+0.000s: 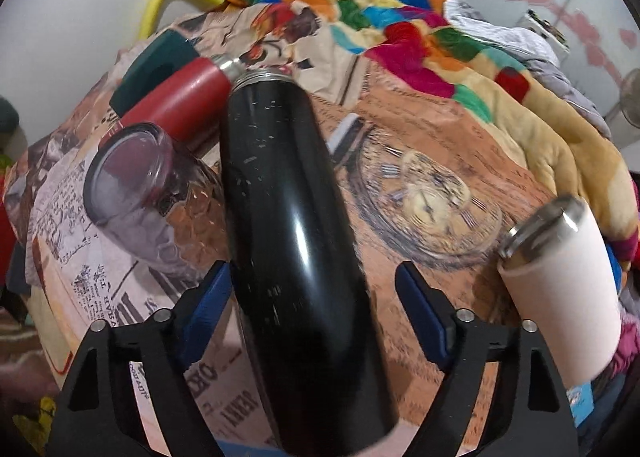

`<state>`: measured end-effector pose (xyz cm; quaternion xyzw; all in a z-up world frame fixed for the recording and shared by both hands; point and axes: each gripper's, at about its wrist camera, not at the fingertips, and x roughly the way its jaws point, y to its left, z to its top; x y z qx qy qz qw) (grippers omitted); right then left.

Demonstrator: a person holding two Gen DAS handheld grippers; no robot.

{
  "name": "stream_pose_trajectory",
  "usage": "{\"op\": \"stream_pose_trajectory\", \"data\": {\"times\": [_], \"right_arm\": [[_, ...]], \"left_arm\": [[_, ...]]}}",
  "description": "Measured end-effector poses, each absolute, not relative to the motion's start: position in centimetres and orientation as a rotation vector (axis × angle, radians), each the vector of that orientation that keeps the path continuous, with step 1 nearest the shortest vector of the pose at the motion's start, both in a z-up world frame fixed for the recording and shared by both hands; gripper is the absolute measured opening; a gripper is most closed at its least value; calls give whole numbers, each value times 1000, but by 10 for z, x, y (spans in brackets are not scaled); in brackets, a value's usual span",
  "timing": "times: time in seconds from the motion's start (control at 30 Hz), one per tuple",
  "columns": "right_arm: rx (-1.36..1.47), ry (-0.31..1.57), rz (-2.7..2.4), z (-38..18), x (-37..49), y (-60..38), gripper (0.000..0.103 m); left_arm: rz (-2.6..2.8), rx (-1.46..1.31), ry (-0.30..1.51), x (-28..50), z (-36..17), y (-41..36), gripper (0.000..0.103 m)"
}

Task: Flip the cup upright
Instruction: 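Move the right gripper down onto the lying black bottle, then close the right gripper on the black bottle and lift it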

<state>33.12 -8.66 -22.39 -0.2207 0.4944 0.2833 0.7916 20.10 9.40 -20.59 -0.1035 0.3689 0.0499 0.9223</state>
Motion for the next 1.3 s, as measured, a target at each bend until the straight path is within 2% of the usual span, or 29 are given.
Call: {"op": "stream_pose_trajectory", "data": {"times": [0.17,0.63,1.3], "right_arm": [[-519,1097,643,-235,334,-74,67],[-489,1091,625,-223,325,-84,62],[-431,783,728,-101,248,-92,62]], "left_arm": [[98,-194,763,203,-208,90,103],[103,-181,708,189,-183,87,103],[169,-188,578,138,-130,94,103]]}}
